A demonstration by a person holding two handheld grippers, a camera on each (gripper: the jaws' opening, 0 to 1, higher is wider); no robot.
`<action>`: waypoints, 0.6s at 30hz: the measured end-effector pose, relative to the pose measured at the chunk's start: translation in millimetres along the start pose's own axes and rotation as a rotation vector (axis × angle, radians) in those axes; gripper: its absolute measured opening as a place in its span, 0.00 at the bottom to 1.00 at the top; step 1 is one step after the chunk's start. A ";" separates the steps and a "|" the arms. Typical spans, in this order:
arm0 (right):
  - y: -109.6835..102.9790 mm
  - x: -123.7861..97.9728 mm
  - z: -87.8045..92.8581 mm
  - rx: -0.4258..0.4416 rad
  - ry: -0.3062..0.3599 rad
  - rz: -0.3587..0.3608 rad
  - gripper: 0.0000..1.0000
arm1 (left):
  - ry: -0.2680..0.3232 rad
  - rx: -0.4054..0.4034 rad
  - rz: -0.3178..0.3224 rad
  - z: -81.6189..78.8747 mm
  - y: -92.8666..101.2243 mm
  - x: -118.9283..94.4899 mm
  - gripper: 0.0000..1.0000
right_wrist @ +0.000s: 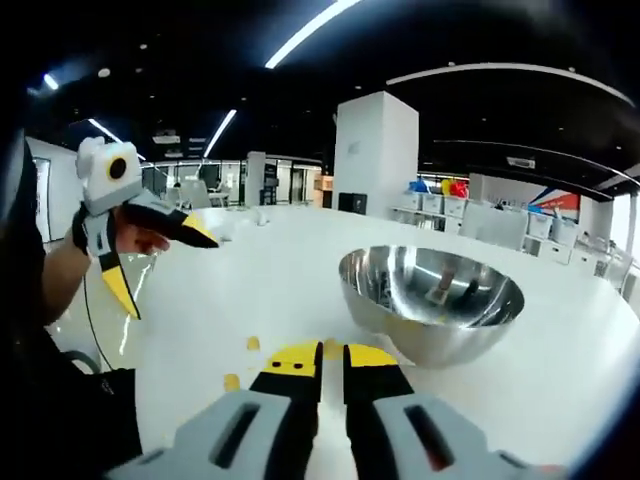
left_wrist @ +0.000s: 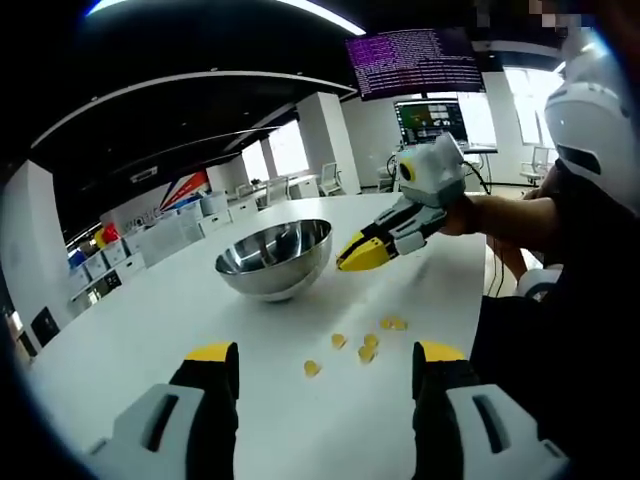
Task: Pick up the QQ candy scattered on the table and place it into the stainless steel bowl on the table
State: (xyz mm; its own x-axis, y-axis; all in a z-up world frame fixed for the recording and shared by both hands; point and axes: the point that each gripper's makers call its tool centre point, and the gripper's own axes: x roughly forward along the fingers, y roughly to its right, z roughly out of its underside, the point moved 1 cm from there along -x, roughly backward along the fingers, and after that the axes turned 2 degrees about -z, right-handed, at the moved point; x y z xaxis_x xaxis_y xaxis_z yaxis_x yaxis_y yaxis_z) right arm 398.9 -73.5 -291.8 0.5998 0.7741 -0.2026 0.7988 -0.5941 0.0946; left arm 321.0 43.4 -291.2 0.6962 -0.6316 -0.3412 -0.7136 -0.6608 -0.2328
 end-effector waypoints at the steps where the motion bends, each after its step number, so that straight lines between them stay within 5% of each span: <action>1: 1.7 -2.8 -9.6 -0.019 0.019 0.009 0.06 | 0.000 0.001 0.001 -0.2 0.3 0.1 0.70; 5: 18.6 -10.2 -48.0 -0.088 0.091 0.056 0.06 | 0.000 0.004 0.005 -0.9 3.0 1.0 0.70; 9: 44.4 -7.1 -67.7 -0.120 0.115 0.112 0.06 | 0.004 0.006 0.010 -2.7 5.8 0.8 0.70; 13: 67.5 3.2 -71.0 -0.129 0.125 0.154 0.06 | 0.006 0.005 0.006 -2.8 5.8 -0.5 0.70; 18: 95.9 26.7 -45.6 -0.070 0.080 0.191 0.06 | 0.005 0.001 0.003 -1.2 5.7 -2.0 0.70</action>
State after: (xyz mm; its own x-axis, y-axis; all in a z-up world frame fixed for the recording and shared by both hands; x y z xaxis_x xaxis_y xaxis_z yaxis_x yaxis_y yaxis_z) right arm 493.7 -99.8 -243.7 0.7399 0.6657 -0.0967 0.6702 -0.7170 0.1917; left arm 315.7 40.4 -290.7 0.6946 -0.6354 -0.3374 -0.7156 -0.6586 -0.2329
